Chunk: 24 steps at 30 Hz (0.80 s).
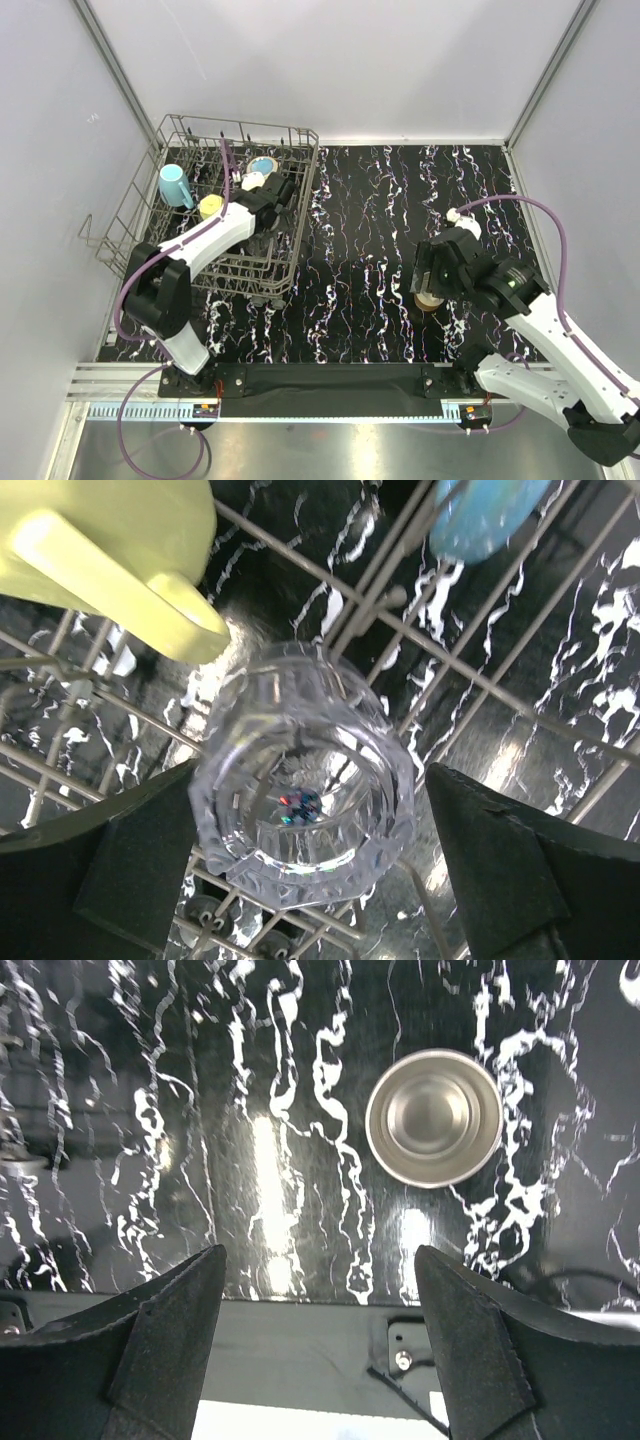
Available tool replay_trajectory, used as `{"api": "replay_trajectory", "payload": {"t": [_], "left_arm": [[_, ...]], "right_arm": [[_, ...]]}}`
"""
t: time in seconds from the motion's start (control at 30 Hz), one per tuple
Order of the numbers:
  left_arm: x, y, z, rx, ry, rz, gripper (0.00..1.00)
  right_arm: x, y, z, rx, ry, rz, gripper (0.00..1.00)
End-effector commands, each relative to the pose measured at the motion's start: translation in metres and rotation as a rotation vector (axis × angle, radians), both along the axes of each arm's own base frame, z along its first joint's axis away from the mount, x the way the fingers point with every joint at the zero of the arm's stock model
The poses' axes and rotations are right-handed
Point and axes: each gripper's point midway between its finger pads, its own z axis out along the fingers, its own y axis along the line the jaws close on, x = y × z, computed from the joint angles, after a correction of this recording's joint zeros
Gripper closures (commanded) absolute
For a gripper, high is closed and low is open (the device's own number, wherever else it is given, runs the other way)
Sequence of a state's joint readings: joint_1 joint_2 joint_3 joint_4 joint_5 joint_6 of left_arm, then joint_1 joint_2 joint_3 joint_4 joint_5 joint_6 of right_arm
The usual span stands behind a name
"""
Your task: Load the cups into the dish rack
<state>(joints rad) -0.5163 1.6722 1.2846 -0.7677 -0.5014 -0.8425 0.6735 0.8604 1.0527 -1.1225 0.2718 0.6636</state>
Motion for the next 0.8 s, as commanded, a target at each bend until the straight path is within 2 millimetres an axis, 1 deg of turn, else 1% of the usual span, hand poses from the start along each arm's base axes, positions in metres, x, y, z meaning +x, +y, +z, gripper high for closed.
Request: {"api": "replay_trajectory", "payload": {"t": [0.0,0.03,0.17,0.2,0.27,0.3,0.33,0.4,0.43,0.47,0.5,0.53,0.57,0.6,0.63,0.67,0.7,0.77], "left_arm": [[0.000,-0.010,0.002,-0.051,-0.006,-0.026,0.01],[0.000,-0.011,0.002,-0.054,-0.006,-0.030,0.01],[-0.005,-0.011,0.017,-0.078,-0.029,-0.037,0.01],[-0.005,-0.010,0.029,-0.093,-0.054,-0.037,0.01],[-0.009,-0.009,0.041,-0.105,-0.072,-0.042,0.01],[-0.009,-0.009,0.050,-0.115,-0.087,-0.048,0.01],[-0.014,-0.007,0.064,-0.127,-0.110,-0.056,0.01],[-0.018,-0.006,0.081,-0.146,-0.142,-0.062,0.01],[-0.023,-0.004,0.099,-0.172,-0.187,-0.071,0.01],[-0.027,-0.002,0.110,-0.189,-0.214,-0.079,0.01],[-0.033,-0.004,0.115,-0.216,-0.224,-0.099,0.01],[-0.036,-0.004,0.124,-0.231,-0.247,-0.114,0.01],[-0.045,-0.001,0.143,-0.265,-0.301,-0.123,0.01],[-0.051,-0.002,0.147,-0.289,-0.308,-0.141,0.01],[-0.055,-0.002,0.156,-0.308,-0.339,-0.154,0.01],[-0.061,0.000,0.171,-0.337,-0.385,-0.171,0.01],[-0.066,-0.004,0.178,-0.363,-0.403,-0.211,0.01],[-0.071,-0.006,0.192,-0.400,-0.449,-0.225,0.01]], "right_arm": [[-0.007,0.001,-0.006,0.011,0.063,-0.026,0.16],[-0.007,0.002,-0.009,0.006,0.081,-0.035,0.16],[-0.009,0.001,-0.016,-0.014,0.131,-0.051,0.17],[-0.007,0.001,-0.015,-0.017,0.132,-0.062,0.16],[-0.004,-0.002,-0.018,-0.034,0.155,-0.092,0.15],[-0.003,-0.004,-0.018,-0.041,0.164,-0.100,0.16],[0.000,-0.009,-0.023,-0.061,0.187,-0.127,0.17],[0.005,-0.015,-0.030,-0.092,0.224,-0.155,0.17],[0.008,-0.020,-0.032,-0.107,0.229,-0.164,0.17],[0.015,-0.025,-0.032,-0.091,0.228,-0.192,0.17],[0.018,-0.025,-0.034,-0.091,0.230,-0.174,0.18],[0.023,-0.024,-0.034,-0.075,0.222,-0.168,0.18],[0.030,-0.022,-0.034,-0.050,0.213,-0.173,0.19],[0.033,-0.021,-0.035,-0.048,0.211,-0.170,0.19],[0.037,-0.020,-0.040,-0.066,0.229,-0.156,0.20],[0.040,-0.016,-0.042,-0.058,0.234,-0.143,0.21],[0.042,-0.012,-0.047,-0.056,0.251,-0.125,0.22],[0.049,-0.002,-0.051,-0.025,0.250,-0.103,0.25]]}}
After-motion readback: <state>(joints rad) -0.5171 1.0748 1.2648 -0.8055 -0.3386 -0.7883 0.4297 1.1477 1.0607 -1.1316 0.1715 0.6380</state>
